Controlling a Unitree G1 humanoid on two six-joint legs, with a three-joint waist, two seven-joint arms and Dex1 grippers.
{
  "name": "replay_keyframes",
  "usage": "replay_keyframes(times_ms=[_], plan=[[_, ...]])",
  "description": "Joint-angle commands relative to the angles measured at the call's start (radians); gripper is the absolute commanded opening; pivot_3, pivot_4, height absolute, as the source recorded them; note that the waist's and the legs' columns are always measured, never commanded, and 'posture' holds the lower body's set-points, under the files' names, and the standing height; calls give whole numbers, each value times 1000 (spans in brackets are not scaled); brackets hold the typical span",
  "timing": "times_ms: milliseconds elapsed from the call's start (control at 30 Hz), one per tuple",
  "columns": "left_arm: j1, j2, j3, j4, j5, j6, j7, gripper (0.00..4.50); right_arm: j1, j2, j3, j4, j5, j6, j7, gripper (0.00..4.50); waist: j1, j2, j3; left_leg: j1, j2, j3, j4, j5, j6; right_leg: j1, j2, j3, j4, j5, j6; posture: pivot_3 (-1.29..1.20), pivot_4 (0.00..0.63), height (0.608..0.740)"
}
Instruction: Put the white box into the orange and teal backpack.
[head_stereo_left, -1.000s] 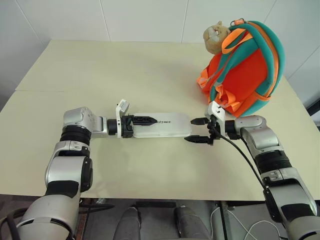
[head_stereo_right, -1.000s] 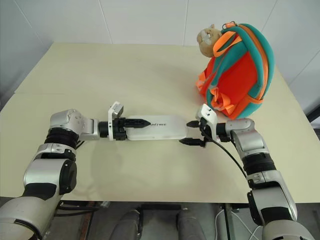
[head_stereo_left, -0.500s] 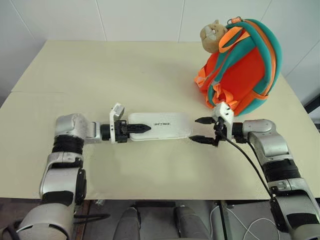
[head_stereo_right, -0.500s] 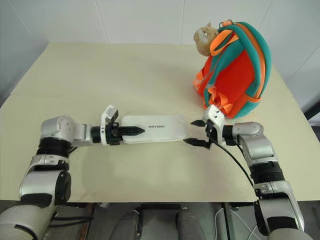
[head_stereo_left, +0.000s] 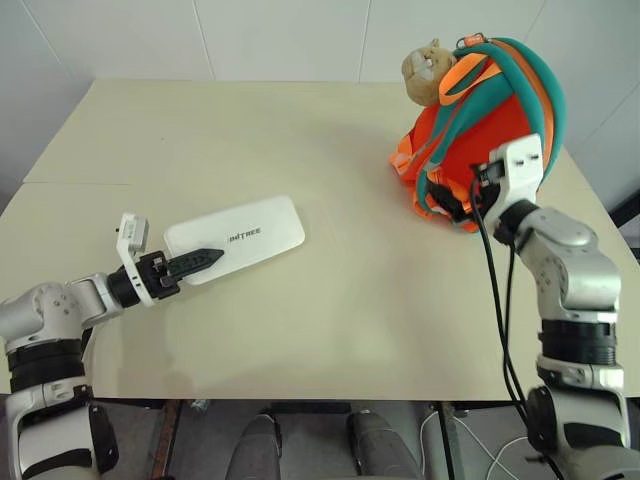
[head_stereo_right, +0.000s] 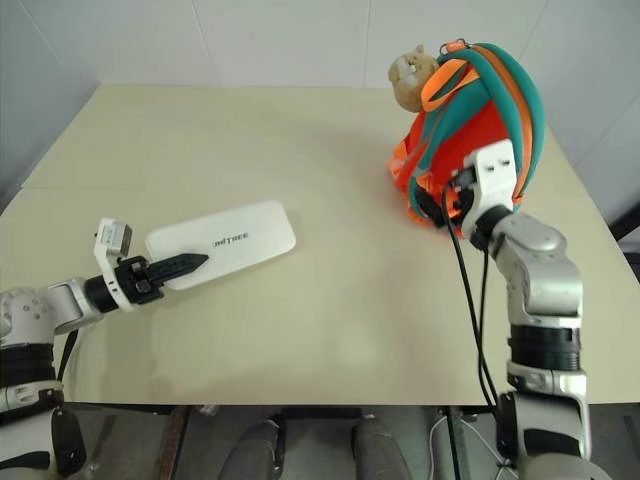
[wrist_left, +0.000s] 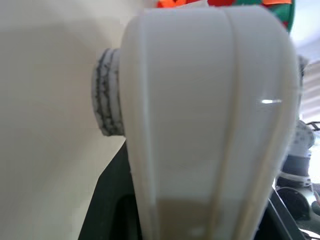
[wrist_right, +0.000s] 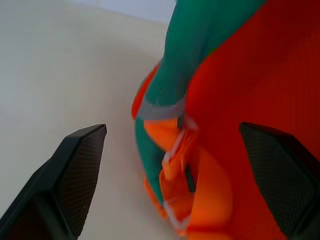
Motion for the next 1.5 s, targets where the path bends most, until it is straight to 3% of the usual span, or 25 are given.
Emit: replay_keyframes(times_ms=[33, 233, 333, 400, 500, 567, 667, 733, 833, 933, 1167, 1233, 1500], plan=[[-4, -13, 14, -82, -63, -6, 7, 1319, -113, 56, -2, 182, -7, -119, -55, 4500, 1, 0, 0, 0, 0, 0, -1, 0, 0, 0, 0, 0, 0, 0, 0, 0, 150, 740], [6, -35, 44, -132, -108, -1, 54, 1319, -317, 96, 40, 650, -86, -391, -118, 4500, -6, 0, 0, 0, 0, 0, -5, 1, -1, -1, 0, -1, -3, 0, -1, 0, 150, 740], [41, -41, 88, -179, -142, 1, 91, 1319, -379, 99, 93, 856, -162, -586, -157, 3886, -22, 0, 0, 0, 0, 1, -8, 1, -1, -2, 0, -1, -4, -1, -1, 0, 150, 740], [60, -46, 112, -202, -168, 5, 116, 1319, -393, 108, 79, 913, -145, -659, -135, 3235, -28, 0, 0, 0, 1, 1, -8, 1, -1, -2, 0, -1, -5, -1, -1, 0, 150, 740], [82, -52, 137, -224, -194, 2, 149, 1319, -387, 128, 65, 907, -105, -755, -32, 2277, -38, 0, 0, 0, 1, 2, -8, 1, -1, -2, 0, -1, -4, -1, -1, 0, 150, 740], [95, -59, 155, -229, -209, -11, 164, 1319, -361, 159, 35, 819, -6, -786, 124, 1564, -47, 0, 0, 0, 1, 2, -7, 1, -2, -1, 0, -1, -3, -1, -1, 0, 150, 740], [108, -61, 166, -228, -211, -30, 188, 1319, -302, 181, 37, 635, 116, -710, 343, 622, -54, 0, 0, 1, 2, 2, -7, 2, -3, -1, 1, -2, -1, -1, -1, 0, 150, 740], [108, -59, 171, -222, -215, -39, 200, 1319, -235, 165, 78, 441, 216, -526, 482, 195, -52, 0, 0, 1, 3, 0, -7, 2, -4, -1, 2, -3, 0, -1, -1, 0, 150, 740], [105, -52, 184, -203, -211, -70, 213, 1319, -125, 80, 146, 103, 399, -184, 626, 159, -43, 0, 0, 1, 3, -2, -7, 3, -4, -1, 2, -5, 0, -1, -1, 0, 150, 740], [68, -51, 236, -149, -201, -110, 287, 1319, -46, -75, 159, -170, 635, 188, 704, 159, -39, 1, 1, 1, 4, -2, -7, 2, -4, -1, 1, -6, 0, -1, -2, 0, 150, 740], [83, 4, 268, -183, -243, -167, 241, 1319, 12, -276, 79, -496, 1029, 518, 701, 159, -20, 1, 1, 1, 4, -3, -7, 2, -4, -1, 2, -7, -1, -2, -4, 0, 150, 740], [97, 16, 266, -218, -259, -180, 209, 1319, 40, -297, 81, -510, 1048, 540, 680, 159, -16, -1, 0, 0, 4, -3, -8, 2, -4, -1, 1, -7, -3, -2, -4, 0, 150, 740], [148, 74, 348, -413, -474, -143, 164, 1319, 109, -313, 165, -429, 874, 458, 711, 159, -2, -4, 0, 0, 1, -1, -7, 1, -3, -1, -2, -7, -6, -2, -4, 0, 150, 740]])
